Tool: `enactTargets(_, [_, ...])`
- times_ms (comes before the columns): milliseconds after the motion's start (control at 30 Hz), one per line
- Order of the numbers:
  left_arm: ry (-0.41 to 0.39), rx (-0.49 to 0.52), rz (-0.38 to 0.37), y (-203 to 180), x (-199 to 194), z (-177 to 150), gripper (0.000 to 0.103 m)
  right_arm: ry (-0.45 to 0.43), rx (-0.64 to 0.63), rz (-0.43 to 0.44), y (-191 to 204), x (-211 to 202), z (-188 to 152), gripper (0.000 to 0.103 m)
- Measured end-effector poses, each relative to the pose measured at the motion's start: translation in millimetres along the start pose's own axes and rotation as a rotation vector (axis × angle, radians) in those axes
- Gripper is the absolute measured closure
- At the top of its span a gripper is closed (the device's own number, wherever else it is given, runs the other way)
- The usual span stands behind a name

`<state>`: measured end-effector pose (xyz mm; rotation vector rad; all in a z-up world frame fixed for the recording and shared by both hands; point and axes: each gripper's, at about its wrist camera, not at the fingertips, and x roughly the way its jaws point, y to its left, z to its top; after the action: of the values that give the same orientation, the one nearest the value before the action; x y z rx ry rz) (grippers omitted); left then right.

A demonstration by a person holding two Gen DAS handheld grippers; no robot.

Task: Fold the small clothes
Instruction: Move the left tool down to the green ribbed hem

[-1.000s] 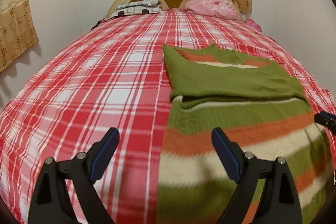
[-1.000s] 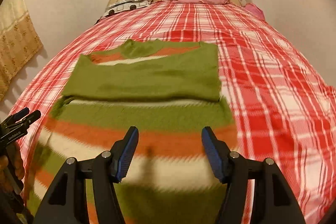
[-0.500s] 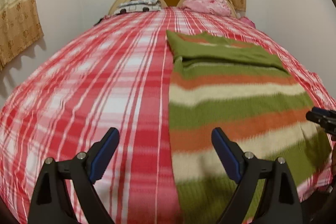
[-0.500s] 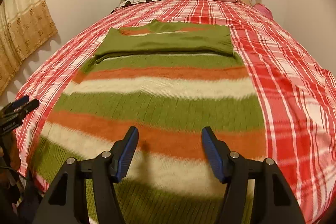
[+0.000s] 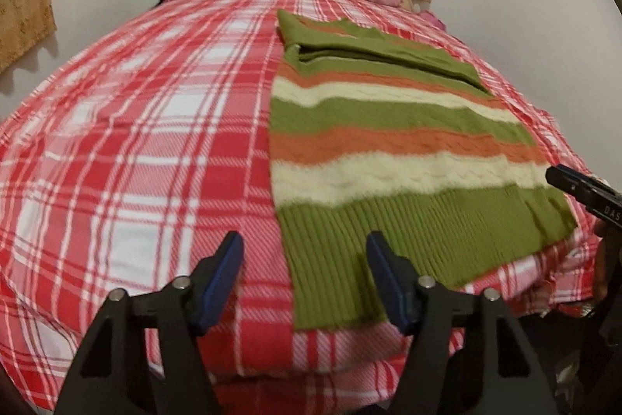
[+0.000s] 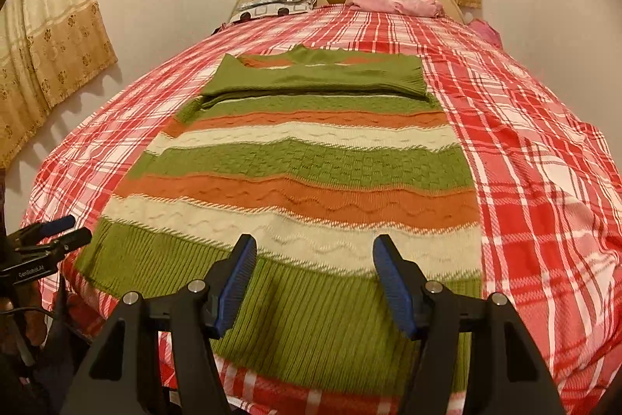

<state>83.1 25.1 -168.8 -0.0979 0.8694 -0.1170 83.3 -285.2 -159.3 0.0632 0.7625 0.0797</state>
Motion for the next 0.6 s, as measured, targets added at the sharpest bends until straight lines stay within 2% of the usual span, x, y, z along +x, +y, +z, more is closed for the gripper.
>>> enactTargets(167, [0.017, -0.02, 0.001, 2, 3, -10, 0.037, -0.02, 0.006, -0.004, 1, -13, -14, 0.04])
enactTargets(300, [0.039, -0.027, -0.044, -2, 6, -12, 0.053, -0.03, -0.004, -0.015, 0, -20, -21, 0.04])
enactTargets(600, [0.017, -0.056, -0.018, 0, 8, -12, 0.055, -0.08, 0.008, -0.024, -7, -38, -19, 0.04])
